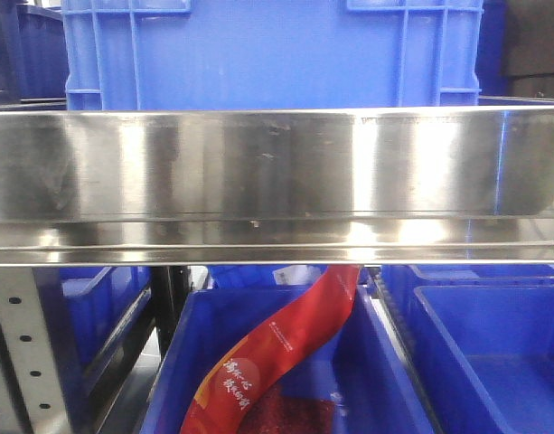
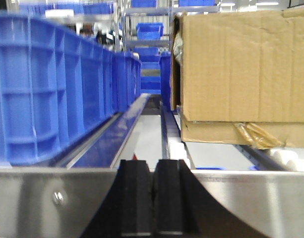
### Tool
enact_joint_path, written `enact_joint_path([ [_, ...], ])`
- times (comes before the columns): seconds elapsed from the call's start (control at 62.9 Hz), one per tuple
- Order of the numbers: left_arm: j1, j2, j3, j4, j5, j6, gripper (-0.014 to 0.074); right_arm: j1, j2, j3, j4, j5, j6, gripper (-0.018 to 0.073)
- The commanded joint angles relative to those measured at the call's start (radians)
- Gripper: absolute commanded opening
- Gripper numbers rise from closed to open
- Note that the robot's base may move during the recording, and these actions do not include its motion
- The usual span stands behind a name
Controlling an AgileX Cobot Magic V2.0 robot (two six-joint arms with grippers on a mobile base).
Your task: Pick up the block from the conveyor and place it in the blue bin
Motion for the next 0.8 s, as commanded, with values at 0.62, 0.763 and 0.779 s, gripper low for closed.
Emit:
enact_joint_path([
  [0.62,0.005,-0.008,0.003,-0.005,-0.019,0.0,-0.0111,-0.005,-0.004,0.002,-0.006,-0.017,0.014,-0.0168],
  [0.763,0.005,-0.008,0.003,-0.005,-0.019,0.0,-0.0111,-0.005,-0.004,0.002,-0.006,-0.019,0.014,-0.0168],
  [0.779,0.005,-0.008,0.003,-0.005,-0.019,0.0,-0.0111,-0.005,-0.004,0.002,-0.006,-0.019,0.014,-0.0168],
])
